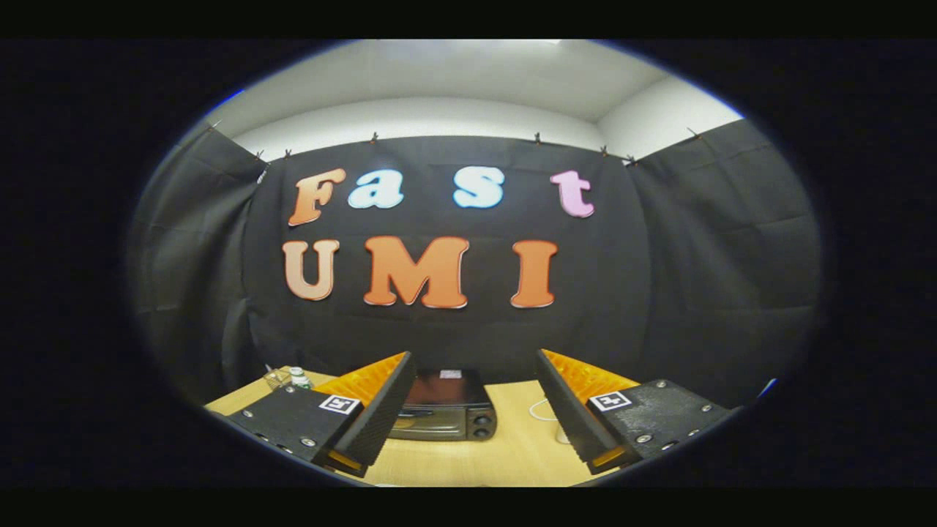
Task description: Open the toaster oven, put the food inside, and close the toaster oven door.
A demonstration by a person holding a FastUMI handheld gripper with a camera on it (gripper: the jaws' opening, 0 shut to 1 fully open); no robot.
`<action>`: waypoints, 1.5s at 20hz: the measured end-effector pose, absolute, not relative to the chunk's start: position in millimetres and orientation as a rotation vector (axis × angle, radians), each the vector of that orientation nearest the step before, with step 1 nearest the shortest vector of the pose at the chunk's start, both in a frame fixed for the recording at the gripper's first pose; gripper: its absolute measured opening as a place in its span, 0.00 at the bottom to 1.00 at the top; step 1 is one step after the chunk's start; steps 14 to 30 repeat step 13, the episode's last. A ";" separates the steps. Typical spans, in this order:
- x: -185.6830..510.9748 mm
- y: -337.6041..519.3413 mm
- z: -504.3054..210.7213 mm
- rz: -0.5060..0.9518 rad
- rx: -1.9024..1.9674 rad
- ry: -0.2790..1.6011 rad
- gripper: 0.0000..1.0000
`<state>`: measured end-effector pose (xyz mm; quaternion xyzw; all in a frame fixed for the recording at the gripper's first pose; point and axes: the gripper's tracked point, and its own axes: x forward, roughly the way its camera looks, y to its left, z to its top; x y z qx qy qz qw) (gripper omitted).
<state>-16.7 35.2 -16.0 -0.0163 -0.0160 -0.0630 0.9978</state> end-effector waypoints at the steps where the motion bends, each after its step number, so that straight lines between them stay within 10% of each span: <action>1: -21.7 31.0 -4.7 -0.130 -0.038 -0.064 0.98; 30: -14.6 23.2 23.3 -0.006 -0.076 -0.188 0.98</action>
